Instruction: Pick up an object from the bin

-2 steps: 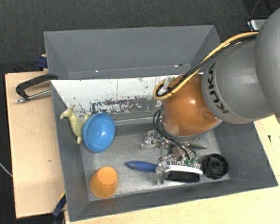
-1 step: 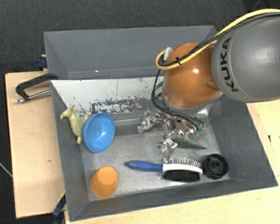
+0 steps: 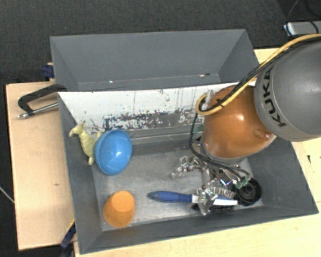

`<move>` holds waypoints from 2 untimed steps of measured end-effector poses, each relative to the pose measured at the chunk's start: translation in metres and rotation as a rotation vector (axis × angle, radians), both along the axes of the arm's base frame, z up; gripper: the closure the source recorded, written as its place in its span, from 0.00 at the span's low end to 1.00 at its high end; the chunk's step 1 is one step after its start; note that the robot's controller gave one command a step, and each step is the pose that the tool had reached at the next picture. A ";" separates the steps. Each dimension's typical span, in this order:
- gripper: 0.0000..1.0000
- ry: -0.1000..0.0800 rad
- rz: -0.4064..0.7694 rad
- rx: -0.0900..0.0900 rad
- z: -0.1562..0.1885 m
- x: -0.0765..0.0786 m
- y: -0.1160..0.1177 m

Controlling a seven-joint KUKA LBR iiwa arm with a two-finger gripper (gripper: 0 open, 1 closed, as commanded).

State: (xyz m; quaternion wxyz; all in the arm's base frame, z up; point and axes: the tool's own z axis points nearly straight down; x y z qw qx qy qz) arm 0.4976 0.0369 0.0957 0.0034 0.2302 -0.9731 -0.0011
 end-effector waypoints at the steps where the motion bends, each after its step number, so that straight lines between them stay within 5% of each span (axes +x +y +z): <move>1: 0.00 -0.012 0.067 -0.001 -0.024 -0.002 0.036; 2: 1.00 -0.024 0.064 0.005 -0.022 0.001 0.037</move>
Offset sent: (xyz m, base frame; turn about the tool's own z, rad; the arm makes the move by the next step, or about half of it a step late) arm -0.0040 0.0353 -0.0257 -0.0660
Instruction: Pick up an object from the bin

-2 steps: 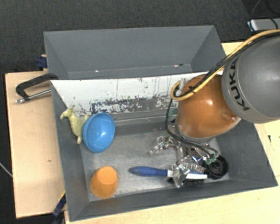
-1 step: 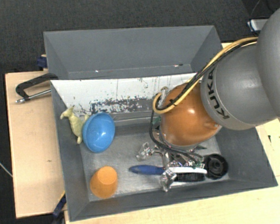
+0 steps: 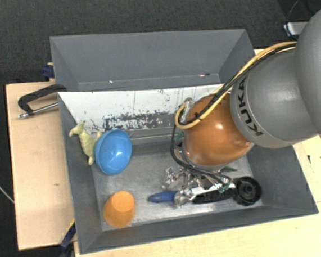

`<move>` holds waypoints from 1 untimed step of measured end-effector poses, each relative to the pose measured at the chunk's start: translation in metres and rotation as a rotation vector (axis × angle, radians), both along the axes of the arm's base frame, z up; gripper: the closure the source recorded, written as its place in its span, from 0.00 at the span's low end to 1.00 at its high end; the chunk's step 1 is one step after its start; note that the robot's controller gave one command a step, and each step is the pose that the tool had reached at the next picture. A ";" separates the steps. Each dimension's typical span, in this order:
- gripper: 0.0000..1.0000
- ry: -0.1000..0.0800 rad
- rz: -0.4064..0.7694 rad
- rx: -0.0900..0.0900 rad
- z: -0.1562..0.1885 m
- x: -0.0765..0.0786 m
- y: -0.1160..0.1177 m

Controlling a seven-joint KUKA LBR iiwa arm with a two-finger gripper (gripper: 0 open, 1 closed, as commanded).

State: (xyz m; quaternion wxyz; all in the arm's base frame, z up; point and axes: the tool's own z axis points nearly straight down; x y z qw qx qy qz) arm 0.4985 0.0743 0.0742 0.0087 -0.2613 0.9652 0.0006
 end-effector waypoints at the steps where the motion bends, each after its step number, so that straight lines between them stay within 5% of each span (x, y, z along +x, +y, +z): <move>1: 1.00 0.002 -0.001 -0.002 0.177 0.025 0.010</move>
Offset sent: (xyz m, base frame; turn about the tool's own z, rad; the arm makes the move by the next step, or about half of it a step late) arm 0.0224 0.0080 0.1716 -0.0002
